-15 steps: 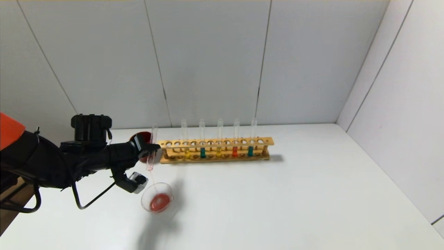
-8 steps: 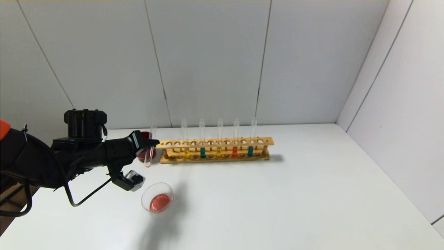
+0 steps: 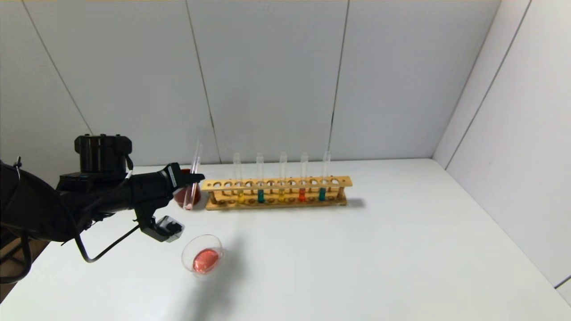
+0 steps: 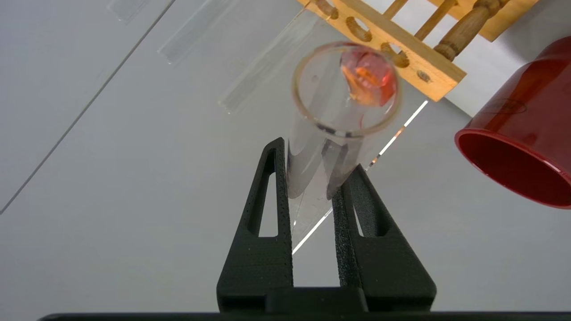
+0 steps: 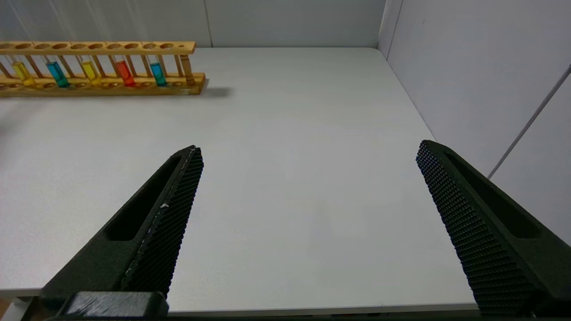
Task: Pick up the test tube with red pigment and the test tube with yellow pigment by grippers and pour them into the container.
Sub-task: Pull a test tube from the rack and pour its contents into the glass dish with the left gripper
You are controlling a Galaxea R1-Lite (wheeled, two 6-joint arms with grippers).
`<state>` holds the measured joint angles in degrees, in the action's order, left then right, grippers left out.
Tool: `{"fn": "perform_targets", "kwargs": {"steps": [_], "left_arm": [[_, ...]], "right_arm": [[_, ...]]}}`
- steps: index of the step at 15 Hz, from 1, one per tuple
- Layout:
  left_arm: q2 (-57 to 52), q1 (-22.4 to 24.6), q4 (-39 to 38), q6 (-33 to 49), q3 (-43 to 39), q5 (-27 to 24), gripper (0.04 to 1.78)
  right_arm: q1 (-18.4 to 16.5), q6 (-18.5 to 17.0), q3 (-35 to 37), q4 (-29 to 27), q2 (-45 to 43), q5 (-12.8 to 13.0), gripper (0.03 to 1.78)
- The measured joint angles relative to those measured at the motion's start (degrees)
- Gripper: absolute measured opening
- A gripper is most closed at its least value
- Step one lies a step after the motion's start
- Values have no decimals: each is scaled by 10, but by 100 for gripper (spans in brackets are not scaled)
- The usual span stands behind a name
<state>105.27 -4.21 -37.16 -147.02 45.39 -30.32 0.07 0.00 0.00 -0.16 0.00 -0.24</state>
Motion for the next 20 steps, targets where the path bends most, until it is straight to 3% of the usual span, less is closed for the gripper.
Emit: {"fn": "perform_targets", "kwargs": {"steps": [20], "left_arm": [[-6, -11, -22, -16, -9, 6, 31]], "right_arm": [[0, 0, 0, 0, 0, 0, 175]]}}
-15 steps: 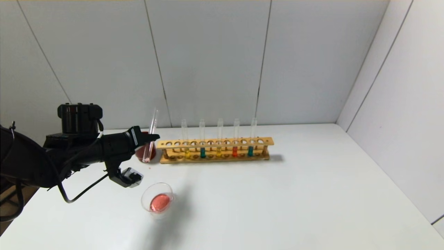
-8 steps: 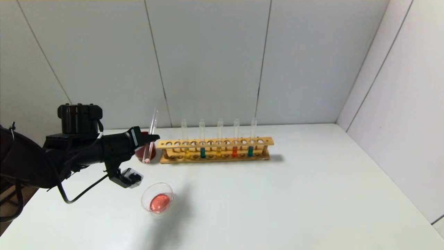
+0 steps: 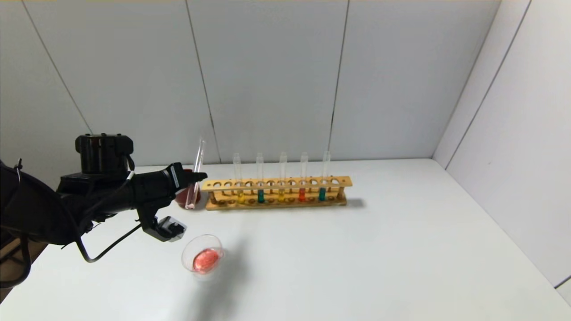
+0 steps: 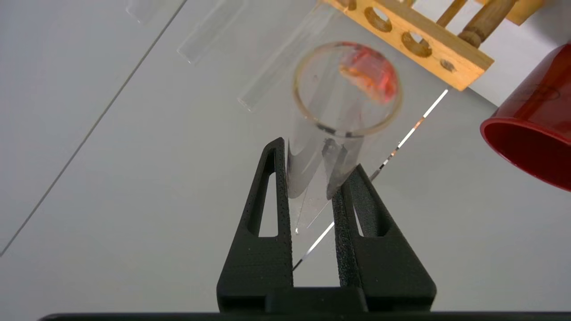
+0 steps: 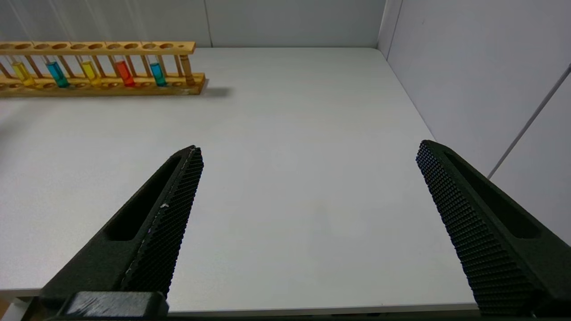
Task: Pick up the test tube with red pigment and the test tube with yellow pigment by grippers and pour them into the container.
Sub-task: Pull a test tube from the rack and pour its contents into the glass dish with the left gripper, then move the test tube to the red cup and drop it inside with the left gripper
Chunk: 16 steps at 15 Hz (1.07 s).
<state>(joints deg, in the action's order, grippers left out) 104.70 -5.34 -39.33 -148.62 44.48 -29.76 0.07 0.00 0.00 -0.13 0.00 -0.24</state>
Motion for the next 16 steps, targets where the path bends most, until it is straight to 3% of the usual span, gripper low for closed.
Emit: {"fn": "perform_targets", "kwargs": {"steps": [5, 9, 12, 16], "left_arm": [[-6, -3, -2, 18, -7, 5, 31], [-25, -3, -21, 135, -8, 62, 31], [-43, -4, -43, 303, -9, 150, 31], [-67, -25, -40, 568, 1, 322, 31]], "right_arm": [[0, 0, 0, 0, 0, 0, 175], [0, 0, 0, 0, 0, 0, 175], [0, 0, 0, 0, 0, 0, 175], [0, 0, 0, 0, 0, 0, 175]]}}
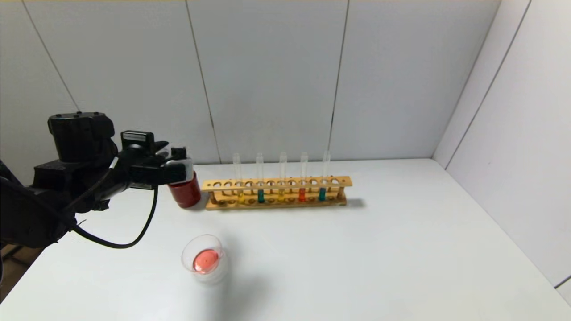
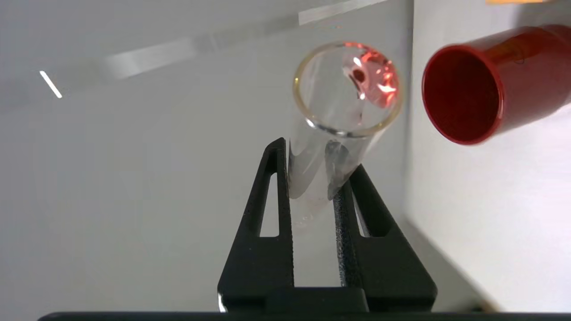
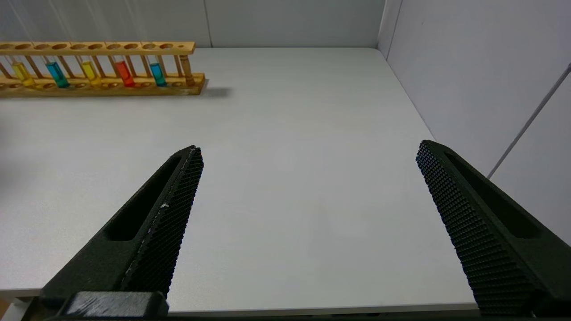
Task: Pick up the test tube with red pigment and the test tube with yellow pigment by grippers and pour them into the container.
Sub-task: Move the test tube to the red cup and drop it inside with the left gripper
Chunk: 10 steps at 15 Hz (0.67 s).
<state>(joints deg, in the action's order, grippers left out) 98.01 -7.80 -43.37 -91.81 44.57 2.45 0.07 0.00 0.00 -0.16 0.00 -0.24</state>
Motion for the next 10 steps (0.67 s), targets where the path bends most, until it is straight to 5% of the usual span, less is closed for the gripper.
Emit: {"fn": "perform_targets", "kwargs": {"steps": [4, 10], "left_arm": [[-9, -4, 100, 251, 72, 87, 31], [3, 5, 268, 588, 208, 64, 31]], "right_arm": [[0, 0, 0, 0, 0, 0, 175], [0, 0, 0, 0, 0, 0, 175]]}}
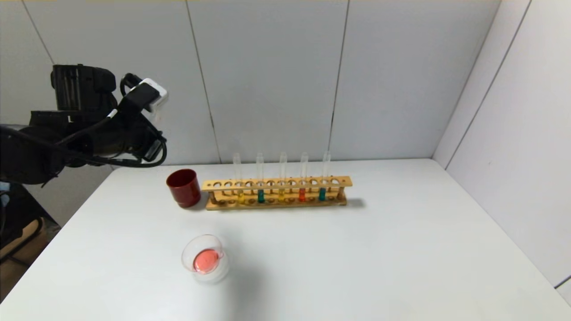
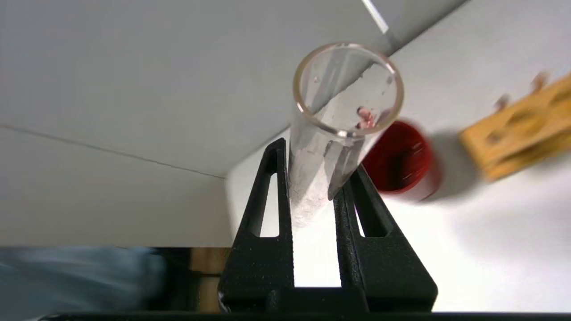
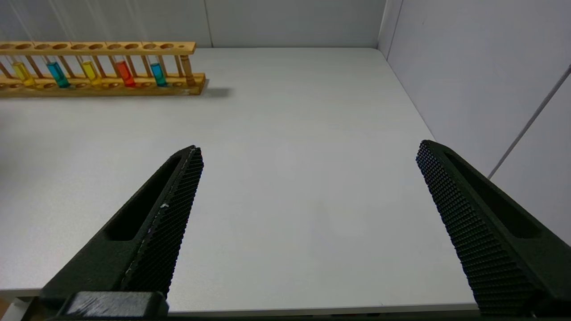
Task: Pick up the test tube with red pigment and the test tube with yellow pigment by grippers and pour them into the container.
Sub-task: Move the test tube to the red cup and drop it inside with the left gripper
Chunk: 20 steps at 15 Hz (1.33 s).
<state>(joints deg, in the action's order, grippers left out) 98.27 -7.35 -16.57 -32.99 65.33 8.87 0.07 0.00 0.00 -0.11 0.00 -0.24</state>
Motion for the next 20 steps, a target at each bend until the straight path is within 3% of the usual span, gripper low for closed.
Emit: {"fn": "perform_targets", "kwargs": {"steps": [6, 11, 15, 20], "left_arm": [[75, 34, -7, 238, 67, -118, 31], [120, 47, -18, 254, 73, -127, 31], [172, 47, -106, 250, 74, -124, 31], [221, 47, -115, 250, 80, -123, 31]], "right_arm": [[0, 0, 0, 0, 0, 0, 175], [0, 0, 0, 0, 0, 0, 175], [0, 0, 0, 0, 0, 0, 175], [0, 0, 0, 0, 0, 0, 175]]}}
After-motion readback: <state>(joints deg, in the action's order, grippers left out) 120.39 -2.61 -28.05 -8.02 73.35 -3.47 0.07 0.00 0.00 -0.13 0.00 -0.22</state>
